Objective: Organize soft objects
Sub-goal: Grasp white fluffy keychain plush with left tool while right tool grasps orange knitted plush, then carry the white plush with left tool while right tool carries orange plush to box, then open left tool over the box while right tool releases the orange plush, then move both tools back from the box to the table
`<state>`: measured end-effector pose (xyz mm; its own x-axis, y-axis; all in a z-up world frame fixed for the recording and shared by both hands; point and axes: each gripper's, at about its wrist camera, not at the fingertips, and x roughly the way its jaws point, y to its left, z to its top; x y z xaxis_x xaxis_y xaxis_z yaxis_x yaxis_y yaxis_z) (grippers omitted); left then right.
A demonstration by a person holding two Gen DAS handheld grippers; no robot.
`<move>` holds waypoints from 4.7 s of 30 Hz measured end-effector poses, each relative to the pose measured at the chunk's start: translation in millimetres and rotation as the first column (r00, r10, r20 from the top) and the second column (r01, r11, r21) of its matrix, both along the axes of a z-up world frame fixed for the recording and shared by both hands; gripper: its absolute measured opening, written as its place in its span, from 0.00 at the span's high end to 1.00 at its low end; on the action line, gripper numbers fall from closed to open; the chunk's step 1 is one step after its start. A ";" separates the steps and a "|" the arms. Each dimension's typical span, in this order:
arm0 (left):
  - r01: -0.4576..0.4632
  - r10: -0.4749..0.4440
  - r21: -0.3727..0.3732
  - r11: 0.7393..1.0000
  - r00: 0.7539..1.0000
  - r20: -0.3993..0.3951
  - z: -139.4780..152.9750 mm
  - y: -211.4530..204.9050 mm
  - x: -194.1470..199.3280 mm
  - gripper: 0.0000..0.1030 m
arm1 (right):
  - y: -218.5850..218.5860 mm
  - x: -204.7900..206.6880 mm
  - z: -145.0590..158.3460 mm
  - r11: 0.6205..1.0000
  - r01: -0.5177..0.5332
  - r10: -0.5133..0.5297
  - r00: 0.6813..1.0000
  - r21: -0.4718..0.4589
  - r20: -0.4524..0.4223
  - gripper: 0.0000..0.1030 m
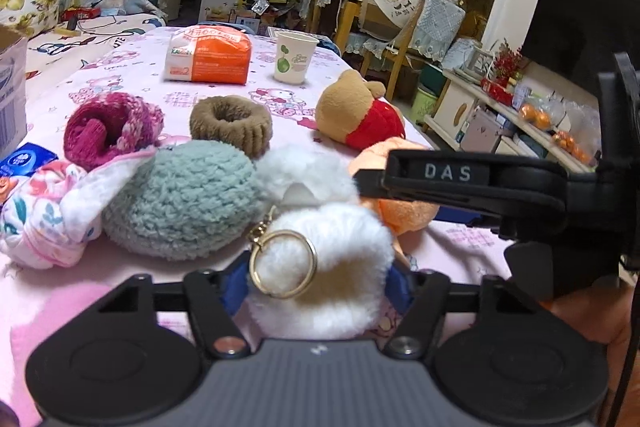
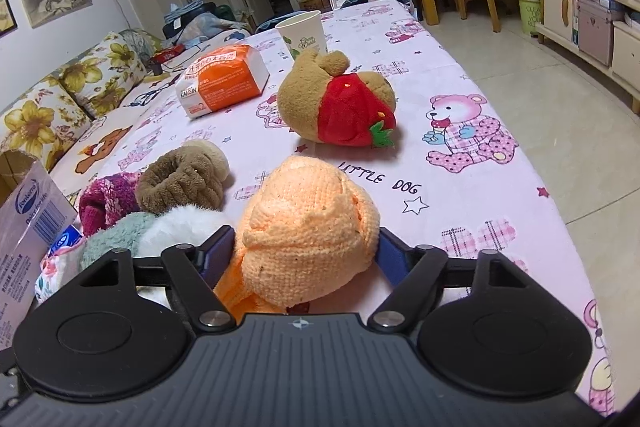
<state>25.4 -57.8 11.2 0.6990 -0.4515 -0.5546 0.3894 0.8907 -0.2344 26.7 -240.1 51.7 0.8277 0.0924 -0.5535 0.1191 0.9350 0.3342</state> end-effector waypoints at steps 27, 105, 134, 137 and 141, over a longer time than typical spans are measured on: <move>0.017 -0.011 -0.133 0.991 0.999 0.045 39.5 59.4 -17.5 0.74 | 15.9 -13.9 33.7 1.000 -0.027 0.027 0.993 0.006 0.113 0.22; -0.633 0.671 -0.269 0.726 0.738 0.071 86.1 277.4 -18.2 0.54 | 242.1 45.9 84.3 0.894 -0.425 0.445 0.874 -0.140 0.193 0.02; -0.538 0.556 -0.141 0.831 0.802 0.217 92.1 229.4 -17.9 0.15 | 152.9 -7.9 66.0 0.976 -0.153 0.188 0.953 -0.158 0.237 0.00; -0.526 0.541 -0.130 0.841 0.809 0.230 92.8 223.7 -16.8 0.11 | 150.5 -8.2 66.0 0.976 -0.143 0.180 0.955 -0.167 0.234 0.00; -0.506 0.519 -0.122 0.854 0.817 0.251 93.8 215.5 -17.6 0.04 | 143.5 -10.9 65.1 0.981 -0.117 0.151 0.961 -0.153 0.231 0.00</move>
